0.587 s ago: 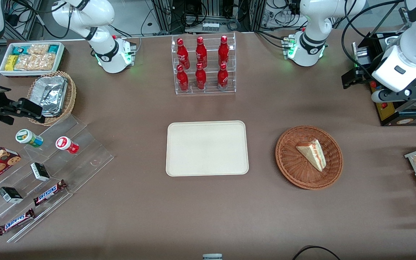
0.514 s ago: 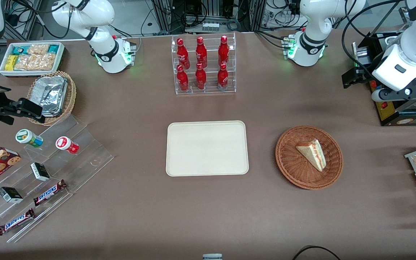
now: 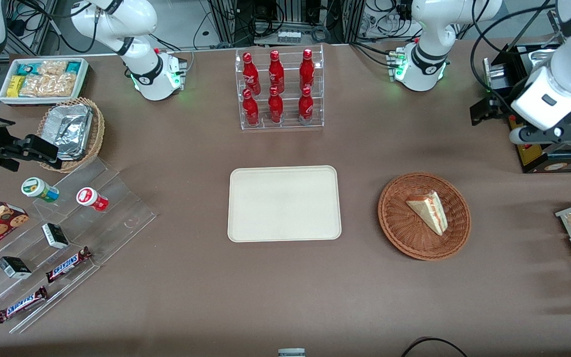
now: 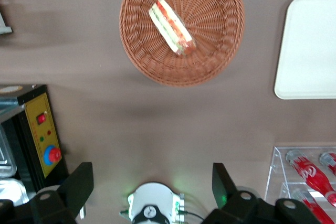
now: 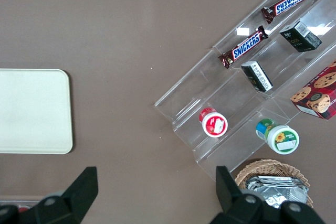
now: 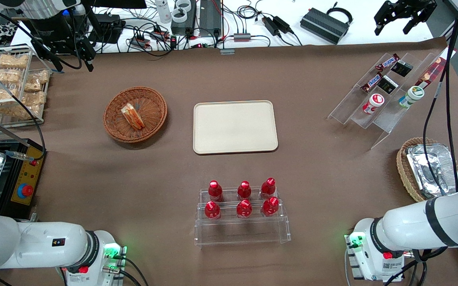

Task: Place sandwich from basket to tray
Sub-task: 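Move the left gripper from rest toward the wicker basket, then lower the open left gripper over the wrapped sandwich in the basket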

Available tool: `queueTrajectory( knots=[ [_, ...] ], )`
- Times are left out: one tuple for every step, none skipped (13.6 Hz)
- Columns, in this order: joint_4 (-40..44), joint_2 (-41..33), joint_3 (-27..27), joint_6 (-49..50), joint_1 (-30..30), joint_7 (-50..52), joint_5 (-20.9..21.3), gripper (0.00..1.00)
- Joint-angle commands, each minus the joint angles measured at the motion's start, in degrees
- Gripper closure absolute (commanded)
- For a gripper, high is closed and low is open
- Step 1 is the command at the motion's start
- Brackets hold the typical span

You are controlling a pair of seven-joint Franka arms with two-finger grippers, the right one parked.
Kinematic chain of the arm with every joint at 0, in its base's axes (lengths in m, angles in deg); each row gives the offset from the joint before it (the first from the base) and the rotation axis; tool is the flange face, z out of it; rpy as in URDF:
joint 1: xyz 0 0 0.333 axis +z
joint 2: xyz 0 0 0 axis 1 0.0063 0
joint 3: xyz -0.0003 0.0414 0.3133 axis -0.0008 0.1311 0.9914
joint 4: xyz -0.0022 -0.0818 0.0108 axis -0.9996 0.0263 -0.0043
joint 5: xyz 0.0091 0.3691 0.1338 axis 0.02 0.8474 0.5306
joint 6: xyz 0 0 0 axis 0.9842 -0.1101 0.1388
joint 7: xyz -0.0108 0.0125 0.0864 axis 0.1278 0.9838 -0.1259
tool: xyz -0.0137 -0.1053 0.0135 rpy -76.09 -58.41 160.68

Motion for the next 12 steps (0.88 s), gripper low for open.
queueTrajectory(
  knots=[
    [-5.9, 0.0, 0.7, -6.2, 0.3, -1.9, 0.9, 0.0],
    [-7.7, 0.1, 0.7, -8.6, 0.3, -1.5, 1.4, 0.0],
    [-10.1, 0.1, 0.7, -11.8, 0.3, -1.0, 1.7, 0.0],
    [-11.9, 0.1, 0.7, -14.7, 0.3, -0.5, 1.8, 0.0],
    [-13.7, 0.1, 0.7, -17.3, 0.3, 1.2, 1.8, 0.0],
    [-15.2, 0.2, 0.7, -19.9, 0.3, 3.4, 1.8, 0.0],
    [-16.7, 0.7, 0.7, -22.3, 0.3, 5.3, 1.8, 0.0],
    [-17.4, 1.4, 0.7, -24.0, 0.2, 7.3, 1.8, 0.0],
    [-17.8, 2.5, 0.7, -25.5, 0.2, 9.6, 1.8, 0.0],
    [-18.4, 3.3, 0.6, -27.3, 0.1, 12.7, 1.8, 0.0],
    [-18.8, 4.4, 0.6, -28.7, 0.0, 15.7, 1.5, 0.0],
    [-19.4, 5.2, 0.6, -30.1, -0.2, 18.5, 1.5, 0.0]
  ],
)
